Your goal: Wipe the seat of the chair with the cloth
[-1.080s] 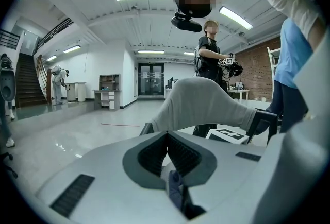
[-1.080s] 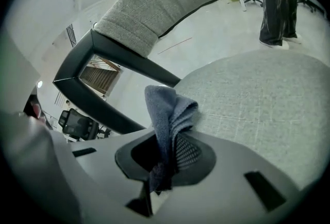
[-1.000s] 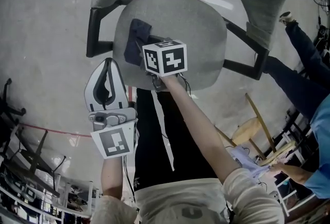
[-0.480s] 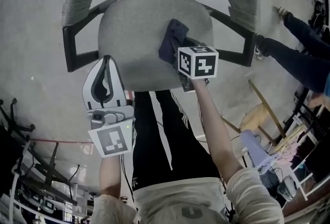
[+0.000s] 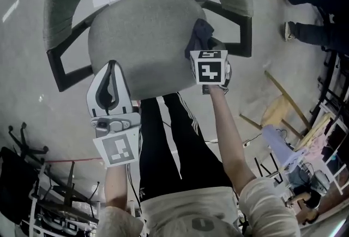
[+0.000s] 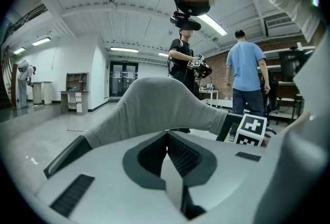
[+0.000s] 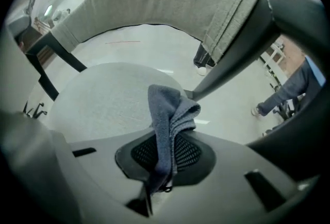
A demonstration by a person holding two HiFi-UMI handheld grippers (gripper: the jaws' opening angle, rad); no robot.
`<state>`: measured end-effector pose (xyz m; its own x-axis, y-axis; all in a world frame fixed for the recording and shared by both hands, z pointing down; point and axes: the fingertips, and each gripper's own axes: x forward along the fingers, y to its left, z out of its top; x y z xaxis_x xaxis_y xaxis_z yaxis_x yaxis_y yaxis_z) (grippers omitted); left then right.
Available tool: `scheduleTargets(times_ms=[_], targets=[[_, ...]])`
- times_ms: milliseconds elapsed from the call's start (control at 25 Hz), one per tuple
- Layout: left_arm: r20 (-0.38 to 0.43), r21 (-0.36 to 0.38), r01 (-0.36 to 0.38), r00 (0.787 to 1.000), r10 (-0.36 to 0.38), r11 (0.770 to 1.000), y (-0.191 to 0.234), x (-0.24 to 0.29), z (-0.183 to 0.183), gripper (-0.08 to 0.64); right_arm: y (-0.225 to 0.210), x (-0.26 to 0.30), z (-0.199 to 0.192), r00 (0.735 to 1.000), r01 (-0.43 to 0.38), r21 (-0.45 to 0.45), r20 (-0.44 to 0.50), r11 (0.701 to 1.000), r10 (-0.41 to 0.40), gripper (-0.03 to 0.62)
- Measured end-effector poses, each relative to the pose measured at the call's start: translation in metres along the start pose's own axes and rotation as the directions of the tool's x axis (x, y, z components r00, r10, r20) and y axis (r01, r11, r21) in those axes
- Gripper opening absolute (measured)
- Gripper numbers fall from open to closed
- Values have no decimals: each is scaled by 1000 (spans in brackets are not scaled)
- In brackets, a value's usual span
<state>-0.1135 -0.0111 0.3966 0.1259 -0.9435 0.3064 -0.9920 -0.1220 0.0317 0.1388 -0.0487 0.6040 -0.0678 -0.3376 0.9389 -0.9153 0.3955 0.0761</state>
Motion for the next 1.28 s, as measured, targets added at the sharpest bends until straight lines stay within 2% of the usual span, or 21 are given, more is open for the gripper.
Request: scheduleTargets(times_ms=[240,480,760,880,1040,1160,1280], targets=[[2,22,32,999,-32,999,-19,6,3,15,-9,1,-2,996,85,-46,9,995,-85,49],[0,31,38,999,-38,999,-24,3,4,15,-16,0,-4,984,180,-109,7,978,-180,49],[-3,20,1,1000,-1,1000,-19,-6,4,15,-20,-4,-3,980,200,-108,21,974,-199,49],[4,19,-21,1000,21,1000,-14,-10,4,15,-17,-11,4,989,148,-77,36,986,-146,49],[19,7,-75,997,75,997,3,-20,6,15,4,-51,33,994,-26,0,104,1000,26,49],[25,-3,-124,992,124,992,17,-30,11,15,28,-101,65,973,-119,-34,195,992,123,49],[23,-6,-162,987,162,987,29,-40,11,15,57,-153,92,938,-186,-79,283,979,201,49]])
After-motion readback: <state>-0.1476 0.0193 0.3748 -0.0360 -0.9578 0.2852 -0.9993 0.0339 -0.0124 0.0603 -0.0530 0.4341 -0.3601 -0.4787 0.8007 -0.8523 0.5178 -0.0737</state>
